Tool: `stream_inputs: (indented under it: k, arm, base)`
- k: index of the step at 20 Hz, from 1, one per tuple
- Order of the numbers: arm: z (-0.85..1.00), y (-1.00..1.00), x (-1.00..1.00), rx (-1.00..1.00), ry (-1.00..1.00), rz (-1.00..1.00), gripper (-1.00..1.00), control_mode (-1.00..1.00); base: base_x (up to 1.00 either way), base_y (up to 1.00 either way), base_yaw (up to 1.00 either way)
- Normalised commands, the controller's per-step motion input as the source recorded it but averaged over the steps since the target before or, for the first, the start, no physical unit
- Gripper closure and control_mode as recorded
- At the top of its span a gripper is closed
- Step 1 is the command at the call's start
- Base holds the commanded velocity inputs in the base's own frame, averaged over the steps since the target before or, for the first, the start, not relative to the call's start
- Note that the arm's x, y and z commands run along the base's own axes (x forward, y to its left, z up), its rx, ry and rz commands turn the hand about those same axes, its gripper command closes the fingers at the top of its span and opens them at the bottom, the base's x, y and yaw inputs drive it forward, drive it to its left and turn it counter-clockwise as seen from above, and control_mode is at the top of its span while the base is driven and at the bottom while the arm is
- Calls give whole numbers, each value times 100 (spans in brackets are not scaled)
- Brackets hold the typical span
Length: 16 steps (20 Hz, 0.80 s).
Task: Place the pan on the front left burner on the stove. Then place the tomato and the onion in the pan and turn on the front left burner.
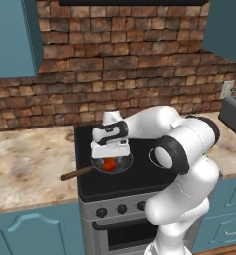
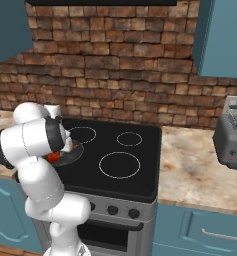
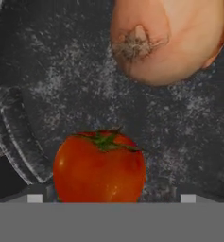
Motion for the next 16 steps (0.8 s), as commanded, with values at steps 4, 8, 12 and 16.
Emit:
stream_inputs:
  k: [4, 8, 12, 16]
  arm:
    - [51, -1, -56, -3, -7, -10, -100, -100]
    - [42, 0, -72, -1, -6, -9, -100, -100]
    - [29, 0, -79, -1, -8, -8, -100, -100]
    - [26, 1, -96, -4, -18, -5, -100, -100]
  base:
    - [0, 0, 0]
    - [0, 0, 0]
    - [0, 0, 0]
    - [0, 0, 0]
